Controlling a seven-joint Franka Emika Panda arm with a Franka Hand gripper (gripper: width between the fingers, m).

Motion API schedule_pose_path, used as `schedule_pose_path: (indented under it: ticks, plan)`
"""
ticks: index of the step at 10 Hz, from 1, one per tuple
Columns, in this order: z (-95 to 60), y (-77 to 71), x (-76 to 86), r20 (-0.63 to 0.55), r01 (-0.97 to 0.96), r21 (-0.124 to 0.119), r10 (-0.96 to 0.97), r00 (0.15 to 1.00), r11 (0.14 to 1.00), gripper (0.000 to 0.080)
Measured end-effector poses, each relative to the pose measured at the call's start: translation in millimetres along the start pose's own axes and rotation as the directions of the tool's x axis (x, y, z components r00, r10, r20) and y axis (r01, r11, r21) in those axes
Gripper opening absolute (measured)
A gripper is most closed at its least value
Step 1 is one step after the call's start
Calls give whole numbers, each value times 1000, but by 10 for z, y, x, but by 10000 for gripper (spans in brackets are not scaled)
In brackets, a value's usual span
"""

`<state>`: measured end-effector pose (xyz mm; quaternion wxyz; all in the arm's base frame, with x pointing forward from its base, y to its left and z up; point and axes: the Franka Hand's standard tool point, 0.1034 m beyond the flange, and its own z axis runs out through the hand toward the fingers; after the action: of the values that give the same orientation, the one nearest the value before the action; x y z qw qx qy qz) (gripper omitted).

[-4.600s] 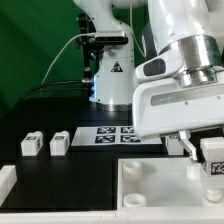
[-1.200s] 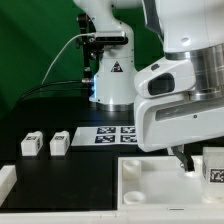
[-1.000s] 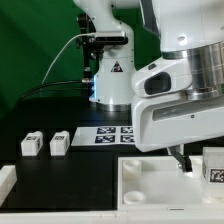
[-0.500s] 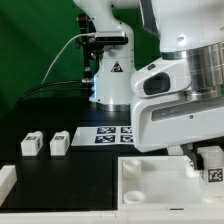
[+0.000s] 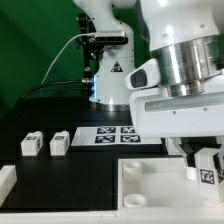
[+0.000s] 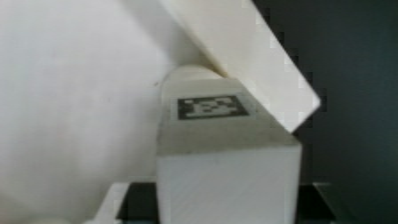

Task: Assemble one leg

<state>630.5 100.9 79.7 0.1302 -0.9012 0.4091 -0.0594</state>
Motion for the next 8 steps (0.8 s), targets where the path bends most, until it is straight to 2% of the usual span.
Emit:
schedule_pose_path:
  ticks: [1, 5, 6, 7, 8]
  plan:
    - [0, 12, 3, 12, -87, 9, 87, 996, 996, 300]
    - [5, 40, -9, 17, -409, -6, 409, 912, 912, 300]
    - [9, 46, -19, 23, -512, -8, 512, 858, 859, 300]
    - [19, 52, -46, 42, -700, -17, 700, 713, 714, 300]
    - [34, 14, -87, 58, -818, -37, 819, 571, 574, 300]
